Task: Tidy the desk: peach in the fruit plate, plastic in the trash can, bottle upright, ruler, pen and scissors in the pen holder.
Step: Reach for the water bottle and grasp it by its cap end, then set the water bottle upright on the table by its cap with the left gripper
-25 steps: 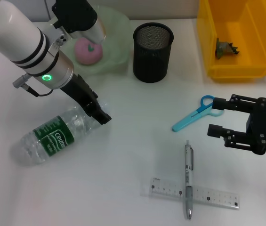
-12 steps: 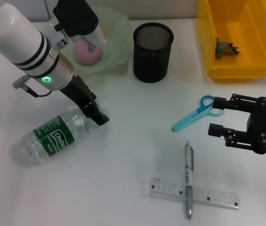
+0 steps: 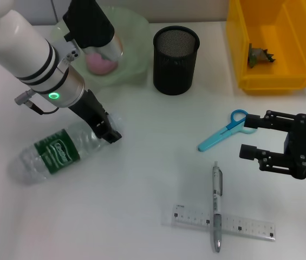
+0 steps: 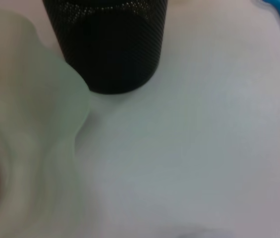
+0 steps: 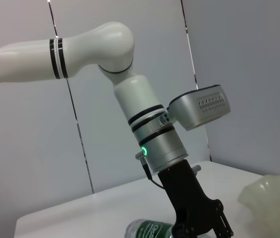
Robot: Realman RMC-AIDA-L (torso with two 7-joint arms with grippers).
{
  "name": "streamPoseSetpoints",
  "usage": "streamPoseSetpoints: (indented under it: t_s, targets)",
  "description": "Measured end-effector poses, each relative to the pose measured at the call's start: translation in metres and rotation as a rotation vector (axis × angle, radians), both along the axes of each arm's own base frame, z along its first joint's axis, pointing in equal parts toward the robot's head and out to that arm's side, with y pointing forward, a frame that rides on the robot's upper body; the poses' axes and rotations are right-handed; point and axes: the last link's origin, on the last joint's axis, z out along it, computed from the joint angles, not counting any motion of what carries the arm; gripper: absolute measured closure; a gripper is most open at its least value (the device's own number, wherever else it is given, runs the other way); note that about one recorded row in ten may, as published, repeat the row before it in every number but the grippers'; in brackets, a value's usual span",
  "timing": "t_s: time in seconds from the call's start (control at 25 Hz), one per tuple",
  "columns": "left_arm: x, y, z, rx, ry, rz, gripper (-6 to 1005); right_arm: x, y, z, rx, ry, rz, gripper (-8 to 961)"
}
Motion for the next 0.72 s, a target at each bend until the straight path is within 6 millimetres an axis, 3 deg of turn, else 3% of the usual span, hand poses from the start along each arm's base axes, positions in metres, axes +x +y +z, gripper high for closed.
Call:
streamPoseSetpoints:
  t_s: [0.2,0.72]
  targets:
    - [0.002,0.001,0.0,0.001,-0.009,-0.005,469,0.0,0.0,0.0,-0.002,0.0,0.0,277]
    - [0.014,-0.001,0.011,0.0,-0.104,0.001,549,0.001,0.001,0.002,0.006,-0.01,0.003,281]
